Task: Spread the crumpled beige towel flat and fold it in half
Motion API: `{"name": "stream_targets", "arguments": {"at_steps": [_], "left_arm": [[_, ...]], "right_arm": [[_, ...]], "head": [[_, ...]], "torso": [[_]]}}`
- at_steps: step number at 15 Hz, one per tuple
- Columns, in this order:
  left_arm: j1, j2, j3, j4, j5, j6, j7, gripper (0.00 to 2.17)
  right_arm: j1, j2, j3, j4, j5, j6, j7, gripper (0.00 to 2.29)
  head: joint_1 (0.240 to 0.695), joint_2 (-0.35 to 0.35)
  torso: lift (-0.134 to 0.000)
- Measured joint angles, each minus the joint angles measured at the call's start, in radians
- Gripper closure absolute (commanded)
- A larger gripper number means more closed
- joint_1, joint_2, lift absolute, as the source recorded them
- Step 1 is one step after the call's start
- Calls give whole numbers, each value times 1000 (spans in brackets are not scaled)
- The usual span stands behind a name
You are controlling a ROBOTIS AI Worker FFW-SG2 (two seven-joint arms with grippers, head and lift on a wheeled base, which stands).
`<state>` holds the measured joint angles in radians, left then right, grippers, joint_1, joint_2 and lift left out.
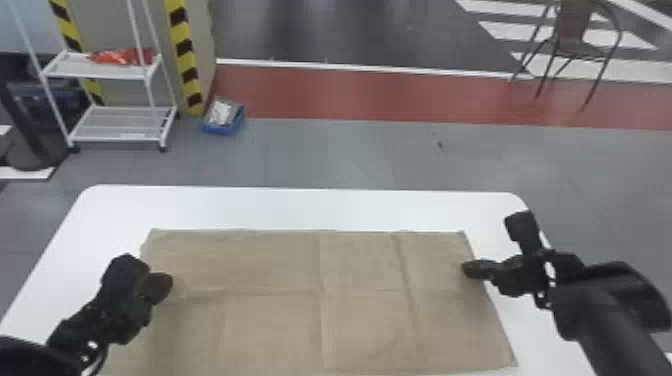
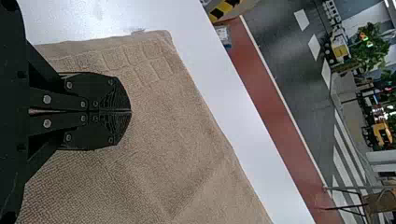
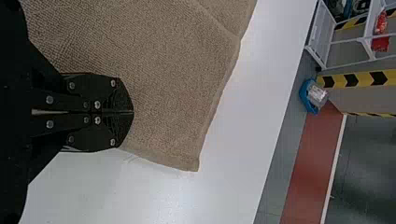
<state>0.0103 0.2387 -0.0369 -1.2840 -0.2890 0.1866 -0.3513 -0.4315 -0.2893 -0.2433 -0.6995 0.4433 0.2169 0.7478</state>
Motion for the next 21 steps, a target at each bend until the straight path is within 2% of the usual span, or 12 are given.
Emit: {"name": "stream_targets", "arguments": {"at_steps": [3, 6, 7, 8, 10, 11, 14, 15, 17, 19, 21], "left_arm": [[-4, 4, 0, 11, 0, -6, 2, 1683], [6, 8, 6, 3, 7, -10, 2, 1625], [14, 8, 14, -8, 10, -11, -1, 1487], [30, 8, 26, -31, 16, -12, -5, 1180], [76, 6, 62, -108, 25, -10, -31, 410], [101, 4, 86, -151, 32, -10, -48, 259], [163, -1, 148, -261, 61, -8, -89, 117], [187, -2, 162, -294, 75, -7, -97, 117], [256, 1, 210, -366, 100, -19, -118, 120], [316, 14, 265, -387, 121, -82, -128, 137], [366, 31, 318, -386, 137, -150, -151, 134]], "right_arm": [[-9, 4, 25, 14, 12, 0, -34, 1480], [-19, 4, 28, 23, 16, 2, -37, 1477], [-19, 4, 27, 22, 13, 5, -32, 1413], [-13, 4, 16, 11, 2, 14, -12, 1055], [24, 6, -29, -65, -13, 48, 41, 508], [50, 8, -52, -123, -17, 68, 62, 333], [150, 16, -105, -312, -27, 100, 96, 66], [181, 19, -116, -363, -29, 103, 103, 66], [252, 32, -144, -477, -39, 105, 155, 110], [322, 56, -175, -593, -42, 97, 205, 151], [397, 73, -184, -680, -42, 49, 220, 215]], "head": [[695, -113], [695, -111], [695, -110], [695, -105], [695, -105], [695, -108], [695, -117], [695, -119], [695, -114], [695, -74], [695, -47]], "torso": [[0], [0], [0], [0], [0], [0], [0], [0], [0], [0], [0]]}}
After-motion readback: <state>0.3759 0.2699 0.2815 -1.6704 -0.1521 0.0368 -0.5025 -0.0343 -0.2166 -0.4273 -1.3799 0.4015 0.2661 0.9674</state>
